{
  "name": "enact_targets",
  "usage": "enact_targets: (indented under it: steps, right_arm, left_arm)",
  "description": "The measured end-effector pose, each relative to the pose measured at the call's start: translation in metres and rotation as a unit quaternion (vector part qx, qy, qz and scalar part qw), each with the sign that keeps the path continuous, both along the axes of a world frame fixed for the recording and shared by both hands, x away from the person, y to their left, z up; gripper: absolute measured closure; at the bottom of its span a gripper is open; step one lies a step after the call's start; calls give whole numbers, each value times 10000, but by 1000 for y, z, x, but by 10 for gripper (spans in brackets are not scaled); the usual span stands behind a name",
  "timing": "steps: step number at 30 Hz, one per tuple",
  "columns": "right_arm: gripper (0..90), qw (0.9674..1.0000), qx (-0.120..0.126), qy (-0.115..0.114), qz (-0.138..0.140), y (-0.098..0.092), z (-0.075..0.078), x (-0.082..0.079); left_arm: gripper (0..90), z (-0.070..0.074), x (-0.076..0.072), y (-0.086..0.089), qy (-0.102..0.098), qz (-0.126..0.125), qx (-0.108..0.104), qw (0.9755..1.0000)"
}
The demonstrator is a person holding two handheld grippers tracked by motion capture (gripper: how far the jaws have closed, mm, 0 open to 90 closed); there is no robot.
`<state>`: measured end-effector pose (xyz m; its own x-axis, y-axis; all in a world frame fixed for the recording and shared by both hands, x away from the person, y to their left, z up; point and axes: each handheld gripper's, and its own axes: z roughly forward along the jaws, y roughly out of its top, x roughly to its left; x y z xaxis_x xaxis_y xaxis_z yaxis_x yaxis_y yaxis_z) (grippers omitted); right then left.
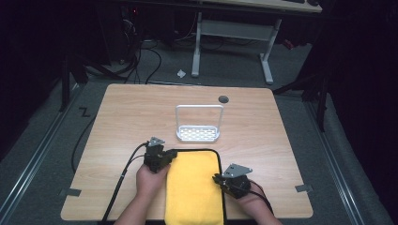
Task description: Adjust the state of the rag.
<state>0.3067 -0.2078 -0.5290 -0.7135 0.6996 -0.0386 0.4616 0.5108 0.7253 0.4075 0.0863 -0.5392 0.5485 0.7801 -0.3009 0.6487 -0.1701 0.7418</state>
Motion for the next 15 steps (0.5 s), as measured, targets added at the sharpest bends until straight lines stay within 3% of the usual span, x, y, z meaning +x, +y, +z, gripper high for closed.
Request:
enact_targets:
  steps: [5, 9, 12, 15]
  right_arm:
    - [735, 9999, 140, 4, -38, 0, 1, 1]
    - [651, 9991, 276, -181, -266, 0, 6, 3]
    - [591, 9976, 418, -244, -502, 0, 12, 11]
    - [556, 9970, 331, -271, -647, 2, 17, 24]
  left_arm:
    - [785, 0, -2, -1, -72, 2, 99, 9999]
    - [784, 0, -3, -1, -55, 19, 83, 9999]
    - [785, 1, -3, -1, -60, 38, 101, 9999]
    - [784, 0, -2, 0, -31, 46, 44, 10000]
